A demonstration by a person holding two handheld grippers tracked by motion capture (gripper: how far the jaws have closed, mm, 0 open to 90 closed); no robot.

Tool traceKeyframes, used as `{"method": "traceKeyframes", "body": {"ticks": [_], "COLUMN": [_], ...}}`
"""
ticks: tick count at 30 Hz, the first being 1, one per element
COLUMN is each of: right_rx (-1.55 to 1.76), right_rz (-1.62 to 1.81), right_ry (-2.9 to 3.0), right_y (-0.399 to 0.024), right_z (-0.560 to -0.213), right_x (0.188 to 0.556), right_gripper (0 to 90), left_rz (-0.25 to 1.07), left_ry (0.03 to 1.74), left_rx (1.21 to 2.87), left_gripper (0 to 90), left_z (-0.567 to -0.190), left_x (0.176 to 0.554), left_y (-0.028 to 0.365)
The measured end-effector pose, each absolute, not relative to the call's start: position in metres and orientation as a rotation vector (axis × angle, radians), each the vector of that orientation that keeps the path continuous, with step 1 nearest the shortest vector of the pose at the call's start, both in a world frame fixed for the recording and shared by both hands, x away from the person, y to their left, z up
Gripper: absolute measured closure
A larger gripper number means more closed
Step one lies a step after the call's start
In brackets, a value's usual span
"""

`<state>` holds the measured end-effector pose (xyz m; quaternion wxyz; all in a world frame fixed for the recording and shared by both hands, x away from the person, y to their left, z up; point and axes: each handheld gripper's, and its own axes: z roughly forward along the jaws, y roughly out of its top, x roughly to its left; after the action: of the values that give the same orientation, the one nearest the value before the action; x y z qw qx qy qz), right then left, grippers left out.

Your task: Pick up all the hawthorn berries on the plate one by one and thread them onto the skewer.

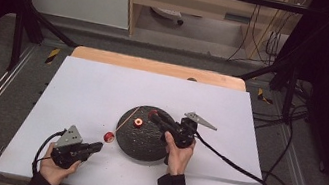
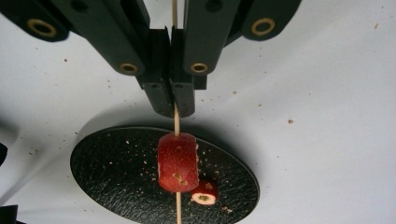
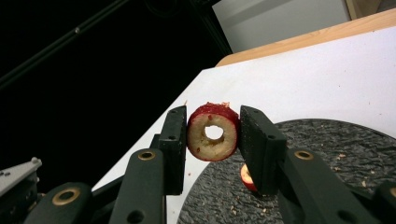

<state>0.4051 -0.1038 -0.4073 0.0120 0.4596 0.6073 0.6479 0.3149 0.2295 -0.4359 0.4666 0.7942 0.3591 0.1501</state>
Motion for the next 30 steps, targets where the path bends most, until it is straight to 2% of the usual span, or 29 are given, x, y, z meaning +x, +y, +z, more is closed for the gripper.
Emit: {"method": "traceKeyframes", "body": {"ticks": [30], "right_rx": [1.466], "right_rz": [2.183], "right_ry": [1.619], "right_y": [-0.099], "right_z": [-0.41], "right_x": [0.414], "right_gripper": [63.4], "left_rz": [0.362], "left_ry": [0.841], "left_rx": [1.968], "left_gripper": [88.7], "left_z": [-0.437], "left_x": [0.312], "left_y": [0.214]}}
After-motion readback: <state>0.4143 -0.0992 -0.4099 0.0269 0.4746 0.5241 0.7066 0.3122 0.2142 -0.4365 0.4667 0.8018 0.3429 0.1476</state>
